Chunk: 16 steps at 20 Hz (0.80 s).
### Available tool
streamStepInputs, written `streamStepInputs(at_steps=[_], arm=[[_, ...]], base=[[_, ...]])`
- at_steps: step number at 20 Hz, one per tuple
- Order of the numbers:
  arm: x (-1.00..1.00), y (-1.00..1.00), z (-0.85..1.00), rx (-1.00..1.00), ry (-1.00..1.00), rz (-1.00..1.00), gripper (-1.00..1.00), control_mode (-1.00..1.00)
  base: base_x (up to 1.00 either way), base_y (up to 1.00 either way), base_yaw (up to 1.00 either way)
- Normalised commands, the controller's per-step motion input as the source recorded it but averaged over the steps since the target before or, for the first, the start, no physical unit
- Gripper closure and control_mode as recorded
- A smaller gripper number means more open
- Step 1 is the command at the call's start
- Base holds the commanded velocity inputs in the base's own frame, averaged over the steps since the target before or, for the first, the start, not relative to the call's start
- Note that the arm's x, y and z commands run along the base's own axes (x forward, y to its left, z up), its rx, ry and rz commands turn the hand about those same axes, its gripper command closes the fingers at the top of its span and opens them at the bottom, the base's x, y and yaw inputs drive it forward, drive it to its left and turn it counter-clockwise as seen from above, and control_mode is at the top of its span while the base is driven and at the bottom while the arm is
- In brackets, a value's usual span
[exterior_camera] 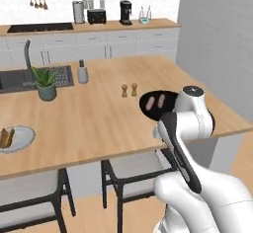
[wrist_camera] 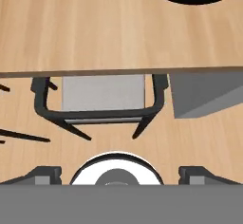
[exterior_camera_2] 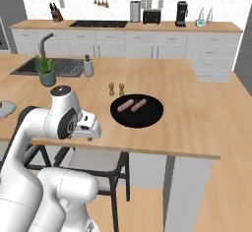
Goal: Place one bun and one sausage from the bowl on each plate.
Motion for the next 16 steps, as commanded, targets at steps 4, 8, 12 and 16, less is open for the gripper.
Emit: streamStepInputs(at_steps=[4,8,12,16], arm=[[0.00,0.00,0.00,0.00,0.00,0.00,-1.00,1.00],[0.00,0.00,0.00,0.00,0.00,0.00,-1.00,1.00],[0.00,0.00,0.00,0.00,0.00,0.00,-1.00,1.00],[0.00,0.00,0.00,0.00,0.00,0.00,-1.00,1.00]], base=[[0.54,-1.00,0.04],[0.44,-0.99,0.05],[0.40,-0.74,0.19],[0.64,-0.07,0.20]])
